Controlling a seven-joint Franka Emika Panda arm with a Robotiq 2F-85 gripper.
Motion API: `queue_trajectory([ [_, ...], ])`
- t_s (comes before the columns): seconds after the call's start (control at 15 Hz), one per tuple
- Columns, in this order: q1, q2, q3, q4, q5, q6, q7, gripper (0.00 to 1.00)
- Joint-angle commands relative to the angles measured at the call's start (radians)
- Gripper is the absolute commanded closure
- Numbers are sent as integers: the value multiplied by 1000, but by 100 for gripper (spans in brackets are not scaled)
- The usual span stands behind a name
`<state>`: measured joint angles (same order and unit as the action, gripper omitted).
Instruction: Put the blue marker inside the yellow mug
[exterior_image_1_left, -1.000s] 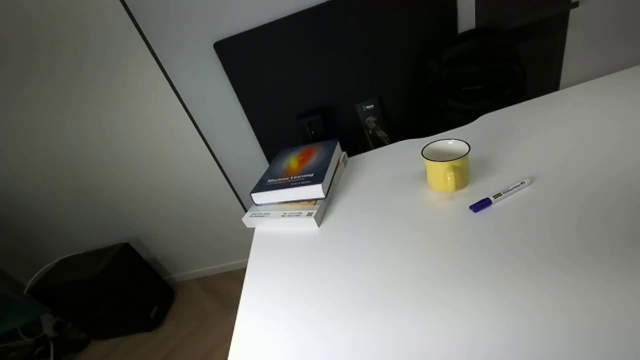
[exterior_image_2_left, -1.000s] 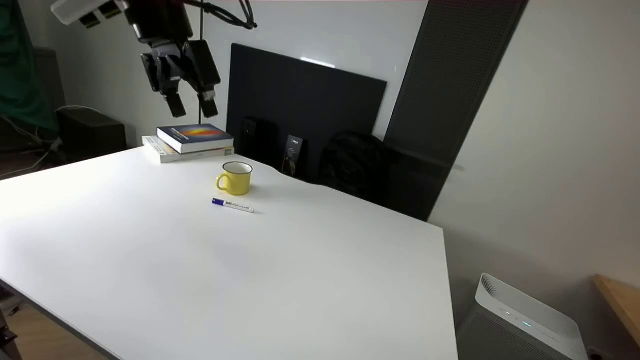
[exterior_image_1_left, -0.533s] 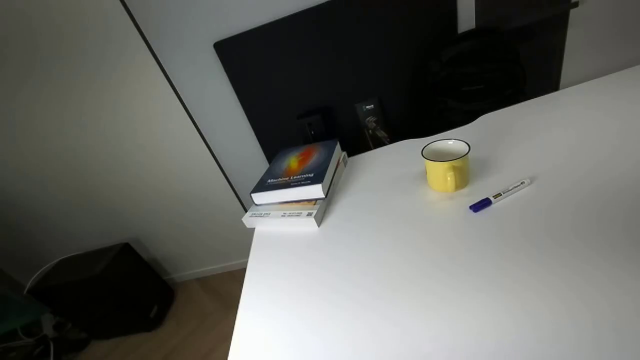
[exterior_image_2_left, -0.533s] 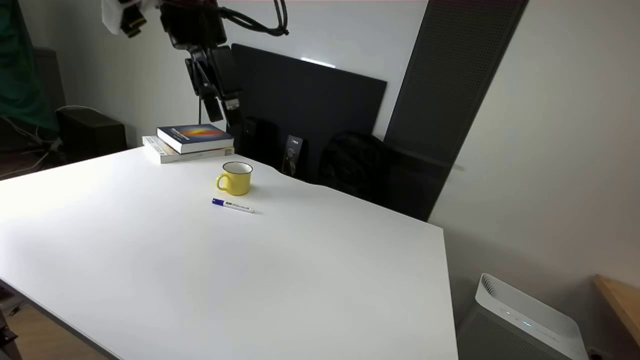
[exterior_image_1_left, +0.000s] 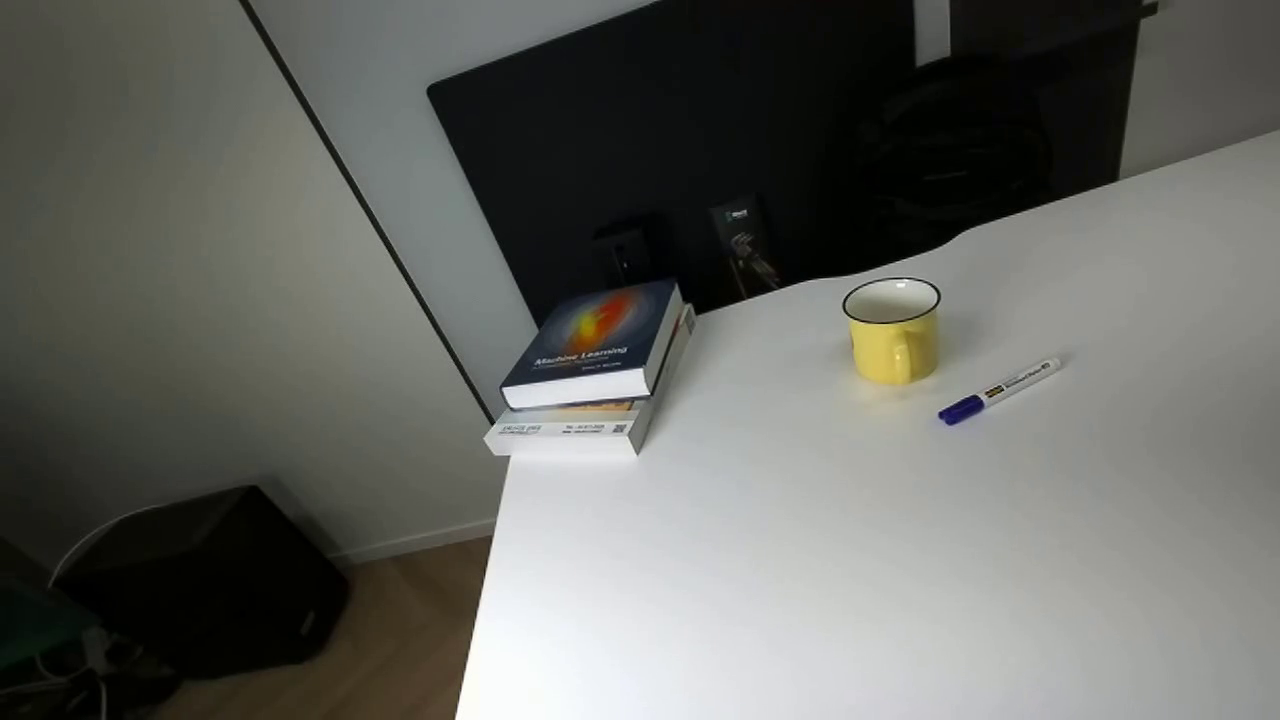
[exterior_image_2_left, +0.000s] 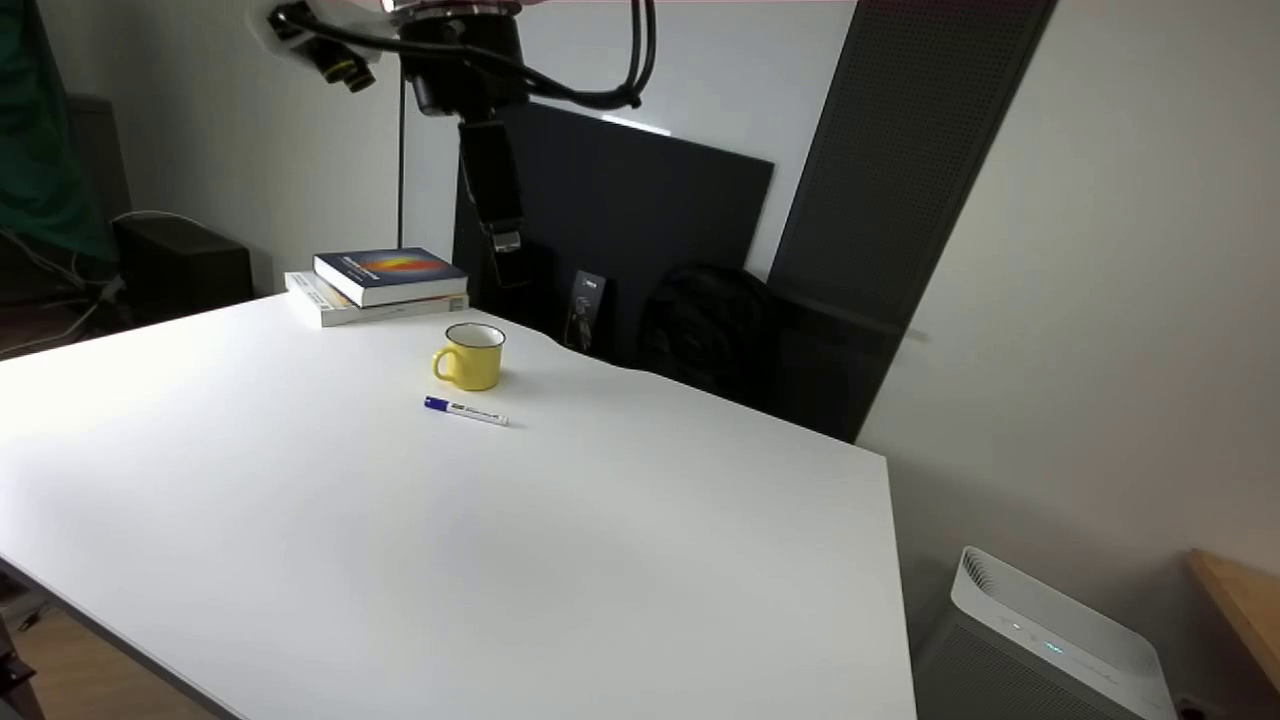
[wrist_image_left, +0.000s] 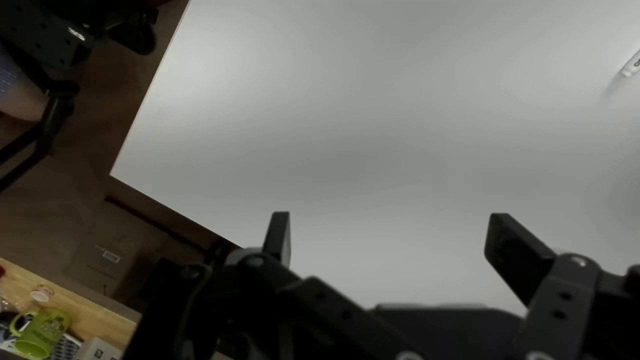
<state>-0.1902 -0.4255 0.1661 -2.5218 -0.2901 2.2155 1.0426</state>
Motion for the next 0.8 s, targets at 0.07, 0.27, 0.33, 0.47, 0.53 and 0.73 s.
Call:
queue_trajectory([
  [0.07,-50,49,-44,11,-9,54,168,0],
  [0.27,-97,121,-70,59,-32,89,264,0],
  [0.33,-110,151,-77,82,-38,99,299,0],
  [0.47,-126,213,-86,138,-55,111,388,0],
  [0.53,-129,246,-90,170,-74,114,444,0],
  [0.73,-99,355,-123,282,-101,99,528,0],
])
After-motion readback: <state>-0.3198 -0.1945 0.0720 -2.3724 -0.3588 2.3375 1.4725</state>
